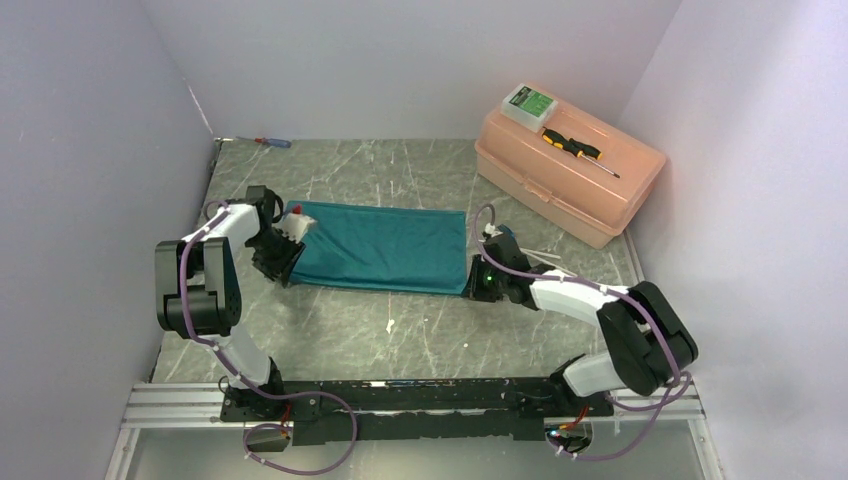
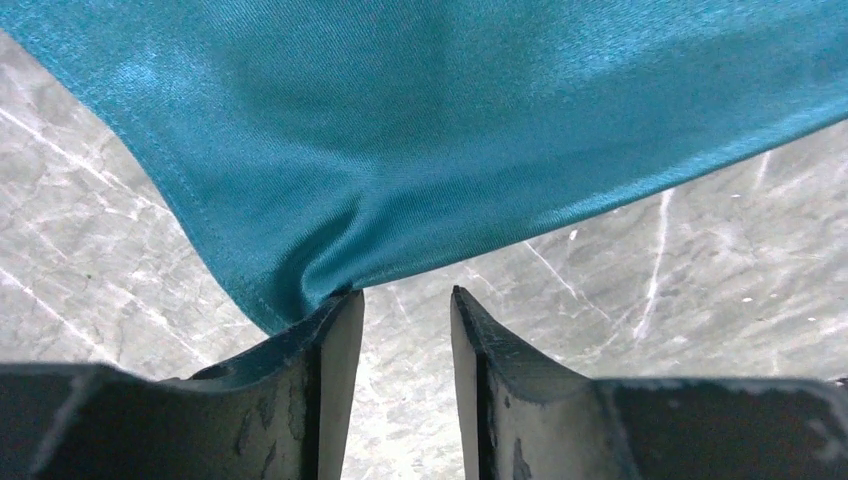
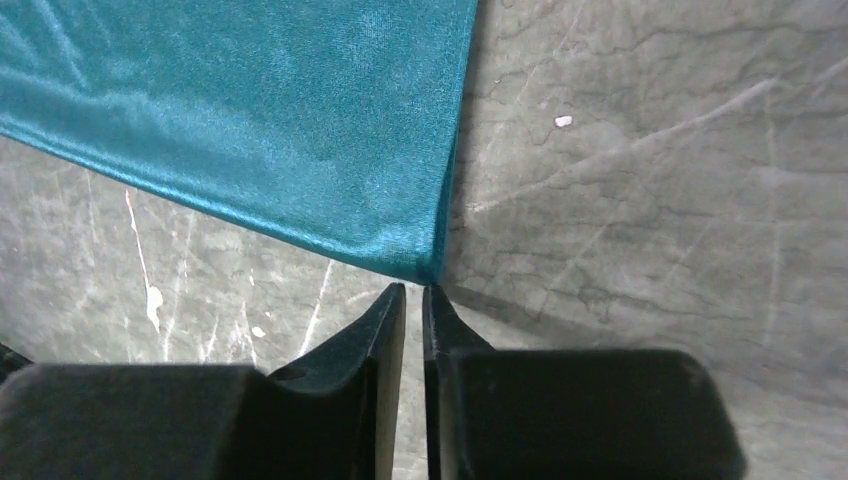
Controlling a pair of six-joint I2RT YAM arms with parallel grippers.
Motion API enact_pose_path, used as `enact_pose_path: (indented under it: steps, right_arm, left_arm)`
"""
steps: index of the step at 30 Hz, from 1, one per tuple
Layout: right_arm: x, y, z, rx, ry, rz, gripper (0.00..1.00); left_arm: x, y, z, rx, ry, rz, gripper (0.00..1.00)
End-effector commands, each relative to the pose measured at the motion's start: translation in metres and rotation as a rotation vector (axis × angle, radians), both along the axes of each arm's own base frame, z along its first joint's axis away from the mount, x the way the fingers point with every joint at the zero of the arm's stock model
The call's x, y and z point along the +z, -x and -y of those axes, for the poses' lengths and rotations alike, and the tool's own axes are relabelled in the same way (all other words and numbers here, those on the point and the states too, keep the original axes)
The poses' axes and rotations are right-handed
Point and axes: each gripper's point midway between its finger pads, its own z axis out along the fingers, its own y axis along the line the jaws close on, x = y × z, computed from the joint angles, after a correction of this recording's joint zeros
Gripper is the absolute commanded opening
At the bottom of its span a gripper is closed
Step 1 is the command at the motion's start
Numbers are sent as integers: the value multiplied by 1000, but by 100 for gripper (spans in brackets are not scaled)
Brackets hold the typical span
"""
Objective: Fold the napkin into a case and place the utensils inside
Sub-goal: Smooth out the rectangle-folded napkin at the center of the board.
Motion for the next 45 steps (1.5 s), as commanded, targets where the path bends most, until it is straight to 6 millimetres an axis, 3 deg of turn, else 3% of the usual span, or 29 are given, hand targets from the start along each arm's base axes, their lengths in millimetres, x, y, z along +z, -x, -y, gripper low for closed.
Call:
enact_pose_path:
  steps: [1,3,8,11,15,19,23,31,38,45]
  right_arm:
    - [22,-3,3,-16,-14,25,26]
    - [25,0,3,-33,-24,2,44]
    - [23,8,2,-102,-55,-84,54]
    - [15,10,2,-158,-63,-127,58]
    - [9,5,0,-218,-104,-124,58]
    - [1,-3,-3,-250,-107,-134,54]
    - [-6,-7,-6,-270,-116,-150,47]
    - [-8,-10,4,-320,-74,-143,32]
    - [-12,-9,14,-351,-58,-144,1]
    - [-8,-16,30,-373,-31,-116,0]
  left_arm:
    - [29,-2,13,2,78,9,46]
    - [42,-1,20,-5,120,7,49]
    - [68,-1,28,-30,174,12,53]
    - [72,-11,16,-8,147,38,54]
    - [58,-28,-14,74,86,68,52]
    - [37,-36,-41,141,45,78,49]
    - [22,-34,-48,149,45,67,47]
    - [5,-28,-46,150,60,54,46]
    - [-9,-22,-45,135,60,37,45]
    - [-16,-11,-35,137,100,23,45]
